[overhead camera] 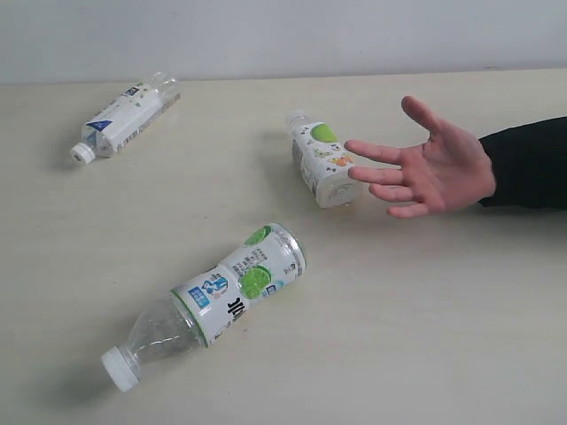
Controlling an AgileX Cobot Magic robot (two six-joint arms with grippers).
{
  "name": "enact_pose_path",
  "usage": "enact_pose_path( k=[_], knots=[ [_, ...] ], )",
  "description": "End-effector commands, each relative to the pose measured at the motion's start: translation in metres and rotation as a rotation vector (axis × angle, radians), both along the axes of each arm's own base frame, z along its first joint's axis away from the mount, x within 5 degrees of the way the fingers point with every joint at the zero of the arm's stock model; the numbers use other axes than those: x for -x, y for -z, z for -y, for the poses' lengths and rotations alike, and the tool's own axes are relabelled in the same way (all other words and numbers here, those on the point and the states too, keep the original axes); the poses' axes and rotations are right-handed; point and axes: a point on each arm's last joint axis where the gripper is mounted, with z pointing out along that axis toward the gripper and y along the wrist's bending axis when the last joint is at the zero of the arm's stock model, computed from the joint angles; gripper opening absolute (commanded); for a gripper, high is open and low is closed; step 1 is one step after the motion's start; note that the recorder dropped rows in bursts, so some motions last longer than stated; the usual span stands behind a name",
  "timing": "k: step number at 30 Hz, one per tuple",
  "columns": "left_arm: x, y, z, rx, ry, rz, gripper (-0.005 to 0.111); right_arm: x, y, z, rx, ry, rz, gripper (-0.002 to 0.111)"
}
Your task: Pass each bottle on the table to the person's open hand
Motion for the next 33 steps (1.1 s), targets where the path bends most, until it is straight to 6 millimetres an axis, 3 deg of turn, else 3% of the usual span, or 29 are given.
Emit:
enact_pose_path(
  k=[1,4,14,17,26,33],
  knots=[
    [0.001,0.000,0.000,-0.004,0.007,0.008,0.000,-0.013,0.010,-0.009,0.136,-0.037,-0.185,0.000],
    [0.001,0.000,0.000,-0.004,0.007,0.008,0.000,-0.012,0.015,-0.009,0.157,-0.043,-0.233,0.000],
    [0.001,0.000,0.000,-0.004,0.007,0.008,0.000,0.020,0.004,0.006,0.094,-0.028,-0.024,0.000],
    [0.001,0.000,0.000,-0.004,0.007,0.008,0.000,0.018,0.011,0.006,0.178,-0.003,-0.053,0.000],
    [0.001,0.000,0.000,-0.004,0.007,0.008,0.000,0.006,0.053,0.001,0.218,-0.014,-0.166,0.000],
    [0.001,0.000,0.000,-0.004,0.007,0.008,0.000,0.006,0.053,0.000,0.171,-0.032,-0.184,0.000]
  ],
)
